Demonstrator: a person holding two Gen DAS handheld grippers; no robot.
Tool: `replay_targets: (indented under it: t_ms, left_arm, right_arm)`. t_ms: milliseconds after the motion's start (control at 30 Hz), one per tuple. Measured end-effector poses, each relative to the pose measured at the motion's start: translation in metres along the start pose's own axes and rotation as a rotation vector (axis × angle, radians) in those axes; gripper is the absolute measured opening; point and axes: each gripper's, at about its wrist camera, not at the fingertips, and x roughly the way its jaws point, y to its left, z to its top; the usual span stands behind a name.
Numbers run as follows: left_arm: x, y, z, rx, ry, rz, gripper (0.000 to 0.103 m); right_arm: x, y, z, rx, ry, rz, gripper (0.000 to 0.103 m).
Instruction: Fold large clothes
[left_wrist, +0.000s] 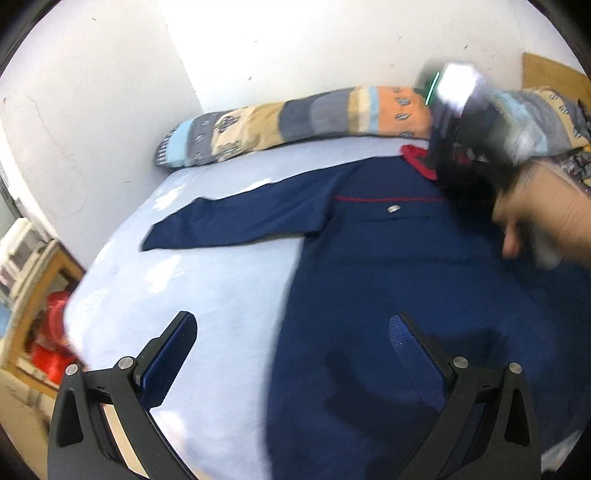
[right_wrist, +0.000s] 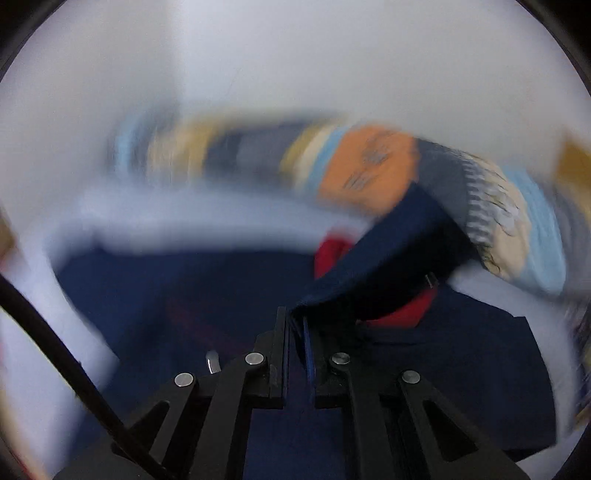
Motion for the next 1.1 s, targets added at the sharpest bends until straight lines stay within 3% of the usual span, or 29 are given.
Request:
replay_targets:
  t_ms: [33, 100, 133, 167, 233, 300, 433, 500, 600, 767, 867, 933, 1100]
  left_arm:
    - [-0.006, 0.009, 0.001, 0.006, 0.007, 0.007, 0.103]
    - [-0.017, 0.03, 0.005, 0.014, 0.034, 0.023, 0.103]
    - [-0.023, 0.041, 0.007, 0.012, 0.036, 0.04, 0.103]
    - [-0.029, 0.051, 0.01, 0.007, 0.038, 0.042, 0.103]
    - [-0.041, 0.075, 0.017, 0.006, 0.044, 0.069, 0.103]
    - [-0.053, 0.102, 0.026, 0.005, 0.049, 0.09, 0.103]
    - [-0.078, 0.166, 0.055, -0.029, 0.027, 0.14, 0.103]
    - [-0.088, 0.202, 0.075, -0.031, -0.007, 0.176, 0.103]
    - [-0.092, 0.237, 0.111, -0.03, -0.041, 0.172, 0.103]
    - [-0.095, 0.262, 0.178, 0.01, -0.129, 0.109, 0.103]
    - [-0.095, 0.257, 0.208, 0.034, -0.171, 0.074, 0.103]
    - [-0.099, 0.248, 0.224, 0.042, -0.188, 0.041, 0.103]
    - [-0.124, 0.23, 0.239, 0.088, -0.246, 0.017, 0.103]
  right_arm:
    - [0.025, 0.036, -0.014, -0.142, 0.078, -0.063, 0.024]
    - [0.058, 0.097, -0.053, -0.499, 0.208, -0.209, 0.035]
    - [0.056, 0.123, -0.073, -0.668, 0.21, -0.317, 0.039]
    - [0.049, 0.135, -0.084, -0.744, 0.202, -0.352, 0.044]
    - [0.008, 0.145, -0.095, -0.796, 0.168, -0.244, 0.075]
    - [-0.043, 0.14, -0.097, -0.763, 0.149, -0.188, 0.08]
    - [-0.151, 0.098, -0.078, -0.557, 0.228, -0.064, 0.081]
    - [-0.196, 0.071, -0.065, -0.45, 0.285, -0.114, 0.081]
    - [-0.27, 0.021, -0.047, -0.256, 0.311, -0.226, 0.081]
    - [-0.37, -0.029, -0.012, 0.106, 0.256, -0.394, 0.085]
    - [-0.402, -0.036, 0.01, 0.236, 0.195, -0.398, 0.085]
    - [-0.415, -0.03, 0.023, 0.254, 0.161, -0.405, 0.085]
    - [-0.424, -0.022, 0.047, 0.278, 0.093, -0.331, 0.086]
